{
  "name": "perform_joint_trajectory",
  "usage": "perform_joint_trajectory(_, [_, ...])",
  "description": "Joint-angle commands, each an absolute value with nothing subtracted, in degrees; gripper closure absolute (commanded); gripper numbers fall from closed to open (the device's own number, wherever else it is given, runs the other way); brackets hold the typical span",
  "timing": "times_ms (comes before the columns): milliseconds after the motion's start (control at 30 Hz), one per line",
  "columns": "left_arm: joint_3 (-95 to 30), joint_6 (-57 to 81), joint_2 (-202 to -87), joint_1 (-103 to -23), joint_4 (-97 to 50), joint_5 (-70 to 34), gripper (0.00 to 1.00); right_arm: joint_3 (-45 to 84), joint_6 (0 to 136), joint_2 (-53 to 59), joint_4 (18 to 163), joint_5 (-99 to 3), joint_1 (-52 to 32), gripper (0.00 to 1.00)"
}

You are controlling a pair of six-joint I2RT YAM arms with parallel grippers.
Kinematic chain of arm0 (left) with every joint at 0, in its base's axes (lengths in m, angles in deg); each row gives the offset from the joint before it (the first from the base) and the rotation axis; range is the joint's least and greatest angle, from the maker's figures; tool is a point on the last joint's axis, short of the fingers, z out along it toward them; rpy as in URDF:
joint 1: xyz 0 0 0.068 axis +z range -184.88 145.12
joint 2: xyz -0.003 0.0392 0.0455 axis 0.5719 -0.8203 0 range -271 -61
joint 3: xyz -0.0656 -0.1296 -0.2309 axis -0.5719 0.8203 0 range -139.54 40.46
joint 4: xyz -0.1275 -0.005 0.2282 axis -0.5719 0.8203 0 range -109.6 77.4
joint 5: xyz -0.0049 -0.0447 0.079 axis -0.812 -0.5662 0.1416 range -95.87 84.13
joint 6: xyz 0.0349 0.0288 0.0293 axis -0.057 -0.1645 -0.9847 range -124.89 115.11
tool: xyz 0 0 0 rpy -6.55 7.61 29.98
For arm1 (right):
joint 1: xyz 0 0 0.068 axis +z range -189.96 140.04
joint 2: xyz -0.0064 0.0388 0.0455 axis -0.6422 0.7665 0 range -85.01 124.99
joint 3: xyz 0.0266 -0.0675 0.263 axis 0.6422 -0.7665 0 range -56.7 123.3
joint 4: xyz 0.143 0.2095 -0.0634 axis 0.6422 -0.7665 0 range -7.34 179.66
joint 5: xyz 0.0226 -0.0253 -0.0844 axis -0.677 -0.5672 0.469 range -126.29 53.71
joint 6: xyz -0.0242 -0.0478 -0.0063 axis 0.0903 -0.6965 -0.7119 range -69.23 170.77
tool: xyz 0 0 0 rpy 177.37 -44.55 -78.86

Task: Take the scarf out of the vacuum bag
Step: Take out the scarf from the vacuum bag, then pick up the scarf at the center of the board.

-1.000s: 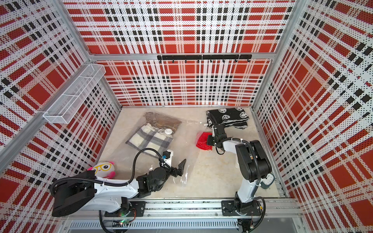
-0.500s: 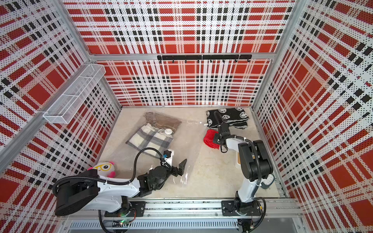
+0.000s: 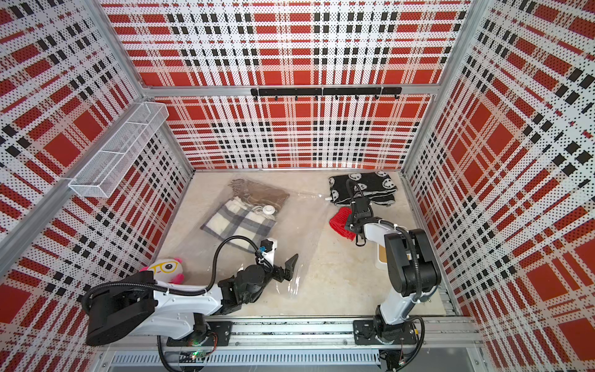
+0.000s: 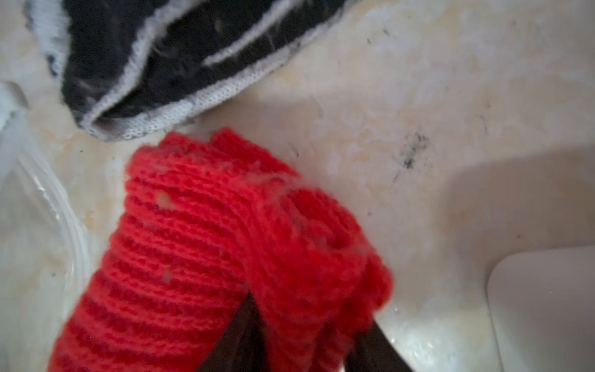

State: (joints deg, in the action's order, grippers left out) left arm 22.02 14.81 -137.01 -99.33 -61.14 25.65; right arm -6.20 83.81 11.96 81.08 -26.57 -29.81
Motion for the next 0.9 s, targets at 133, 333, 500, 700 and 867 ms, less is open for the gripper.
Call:
perform_joint_trajectory(133, [22.4,15.9,-137.1,-98.6,-61.9,25.0,0.02,-11.7,86.3,2.2,79.2,-23.1,-28.6,0.41])
perform_joint_trajectory(333, [21.9,15.9,-138.0,-98.1,-62.5,24.0,0.02,-12.6,87.1,-4.5,75.3,-13.3,-24.3,0.37])
perform_joint_trajectory(500, [19.9,14.5,-138.7,-98.1,-62.6,20.3,0.02,-15.2,85.8,-8.0,79.4,-10.2,-21.6,0.30])
perform_joint_trajectory(700, [15.3,12.9,-141.9,-99.1,-59.8,21.5,0.02,-10.9,83.5,-7.7,76.0,-8.0,-17.8,0.00])
perform_joint_trajectory(867, [14.0,14.9,-142.2,-100.6,-58.8,20.9,0.02,-17.6,74.3,-14.5,90.4,-6.7,-13.9,0.00])
